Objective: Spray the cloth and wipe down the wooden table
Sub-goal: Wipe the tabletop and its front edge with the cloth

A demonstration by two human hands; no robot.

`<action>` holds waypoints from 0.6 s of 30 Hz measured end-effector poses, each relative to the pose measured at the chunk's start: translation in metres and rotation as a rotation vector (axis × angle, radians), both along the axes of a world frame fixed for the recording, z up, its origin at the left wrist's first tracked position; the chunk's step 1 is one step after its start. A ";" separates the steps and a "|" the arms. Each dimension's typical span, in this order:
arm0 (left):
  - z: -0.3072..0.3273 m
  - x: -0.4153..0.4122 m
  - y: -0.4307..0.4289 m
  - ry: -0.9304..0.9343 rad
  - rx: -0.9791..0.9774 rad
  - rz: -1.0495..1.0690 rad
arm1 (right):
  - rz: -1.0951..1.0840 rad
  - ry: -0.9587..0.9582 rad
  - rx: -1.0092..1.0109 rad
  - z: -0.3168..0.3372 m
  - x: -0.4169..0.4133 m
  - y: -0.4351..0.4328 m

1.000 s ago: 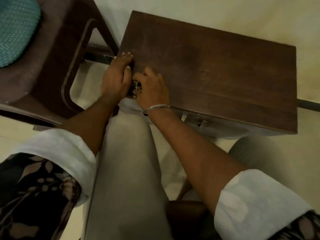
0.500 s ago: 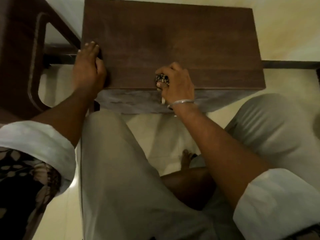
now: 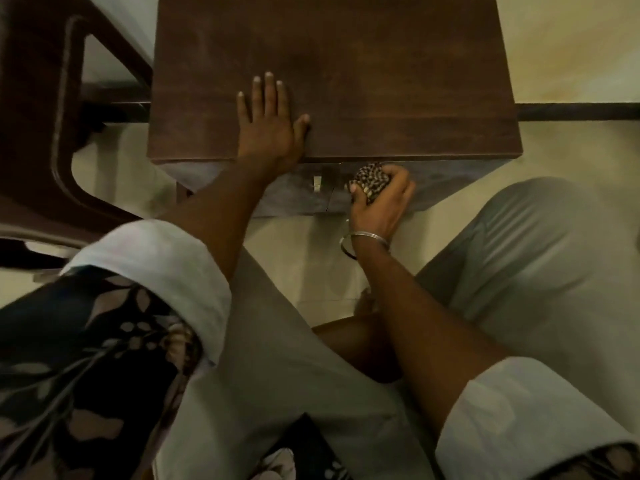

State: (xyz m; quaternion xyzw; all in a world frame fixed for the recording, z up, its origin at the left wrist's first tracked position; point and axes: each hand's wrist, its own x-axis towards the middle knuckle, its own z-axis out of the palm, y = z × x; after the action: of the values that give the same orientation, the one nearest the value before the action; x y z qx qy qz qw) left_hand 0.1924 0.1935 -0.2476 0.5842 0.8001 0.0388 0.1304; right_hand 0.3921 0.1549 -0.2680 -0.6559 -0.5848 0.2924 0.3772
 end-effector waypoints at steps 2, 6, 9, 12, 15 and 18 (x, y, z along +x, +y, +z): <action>-0.005 0.008 -0.003 0.042 0.054 0.049 | -0.082 0.067 -0.077 -0.013 -0.002 0.001; -0.011 0.009 -0.004 0.106 0.096 0.071 | -0.095 0.103 -0.154 -0.038 -0.001 0.011; -0.013 0.014 -0.002 0.119 0.115 0.097 | -0.115 0.138 -0.121 -0.054 -0.002 0.014; -0.016 0.014 -0.003 0.133 0.142 0.112 | -0.131 0.152 -0.093 -0.062 -0.003 0.013; -0.016 0.015 -0.004 0.125 0.150 0.115 | -0.156 0.160 -0.051 -0.063 -0.005 0.013; -0.016 0.017 -0.004 0.143 0.174 0.099 | -0.156 0.162 -0.027 -0.059 -0.007 0.015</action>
State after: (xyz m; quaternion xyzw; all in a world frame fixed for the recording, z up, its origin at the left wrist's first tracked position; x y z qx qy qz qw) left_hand 0.2091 0.1895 -0.2640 0.5545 0.8287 0.0726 0.0199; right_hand 0.3851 0.1695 -0.3265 -0.6784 -0.4957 0.3223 0.4361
